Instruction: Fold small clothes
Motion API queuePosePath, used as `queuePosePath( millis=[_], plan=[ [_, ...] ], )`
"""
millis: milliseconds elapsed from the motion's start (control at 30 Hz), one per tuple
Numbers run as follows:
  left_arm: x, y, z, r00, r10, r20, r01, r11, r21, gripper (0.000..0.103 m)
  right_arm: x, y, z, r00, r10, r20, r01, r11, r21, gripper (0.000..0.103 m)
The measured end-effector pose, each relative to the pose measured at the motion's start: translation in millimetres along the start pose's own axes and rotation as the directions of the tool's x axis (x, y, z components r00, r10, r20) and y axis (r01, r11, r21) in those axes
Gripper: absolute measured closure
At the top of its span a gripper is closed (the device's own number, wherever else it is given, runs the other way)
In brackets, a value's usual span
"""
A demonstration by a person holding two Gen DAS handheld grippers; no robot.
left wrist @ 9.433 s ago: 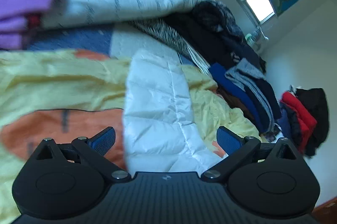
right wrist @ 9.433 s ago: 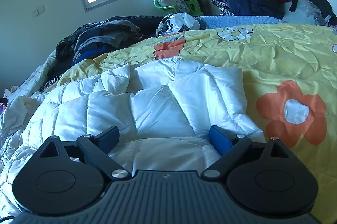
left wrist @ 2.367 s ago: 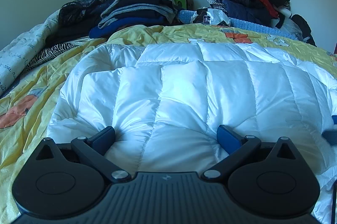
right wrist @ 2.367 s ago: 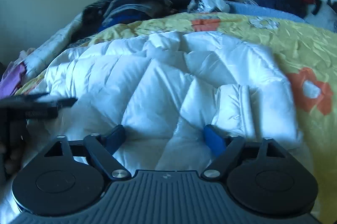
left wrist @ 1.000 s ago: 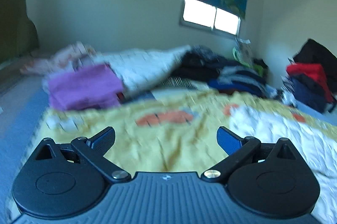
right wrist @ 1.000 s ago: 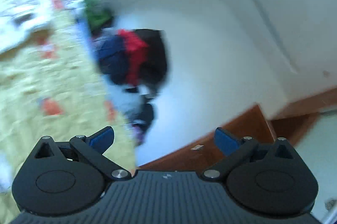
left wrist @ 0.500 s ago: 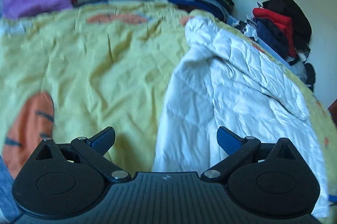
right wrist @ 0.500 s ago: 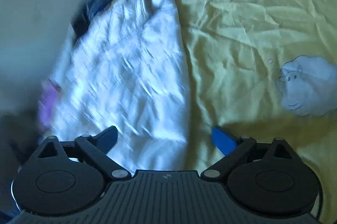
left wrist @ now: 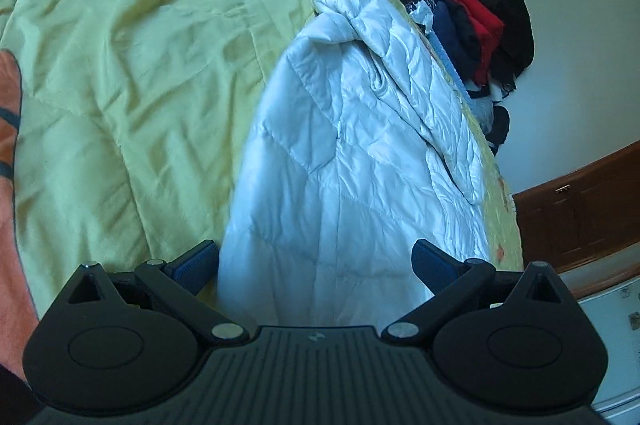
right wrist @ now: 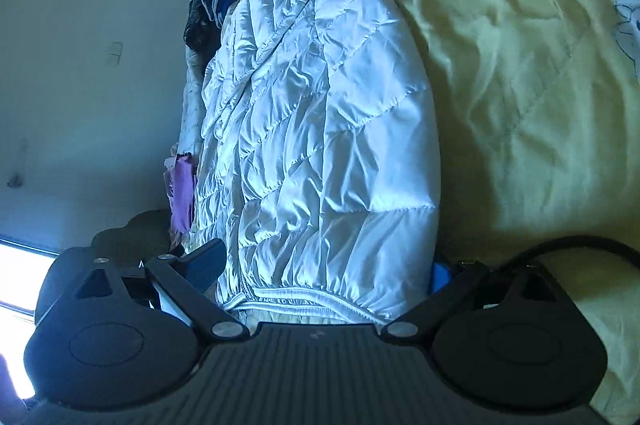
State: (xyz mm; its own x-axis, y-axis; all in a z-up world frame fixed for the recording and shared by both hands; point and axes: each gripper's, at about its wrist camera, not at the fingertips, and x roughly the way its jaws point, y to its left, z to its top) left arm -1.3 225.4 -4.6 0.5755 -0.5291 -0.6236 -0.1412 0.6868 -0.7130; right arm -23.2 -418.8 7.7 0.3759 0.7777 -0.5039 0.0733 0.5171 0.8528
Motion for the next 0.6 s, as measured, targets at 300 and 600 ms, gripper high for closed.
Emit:
queuePosePath(
  millis=[300,600],
  plan=[
    [6.1,-11.9,-20.4,0.994,-0.037,-0.105,0.045,0.996,0.079,0.000,5.7,-6.5,13.5,1.000,-0.017,-0.004,0.017,1.000,-0.005,0.007],
    [15.3,-28.5,-30.0,0.985,0.005,-0.173,0.022,0.987,0.156,0.031,18.1,-22.1,6.7,0.999,-0.039,-0.029,0.040,0.999,0.024,0.073]
  ],
)
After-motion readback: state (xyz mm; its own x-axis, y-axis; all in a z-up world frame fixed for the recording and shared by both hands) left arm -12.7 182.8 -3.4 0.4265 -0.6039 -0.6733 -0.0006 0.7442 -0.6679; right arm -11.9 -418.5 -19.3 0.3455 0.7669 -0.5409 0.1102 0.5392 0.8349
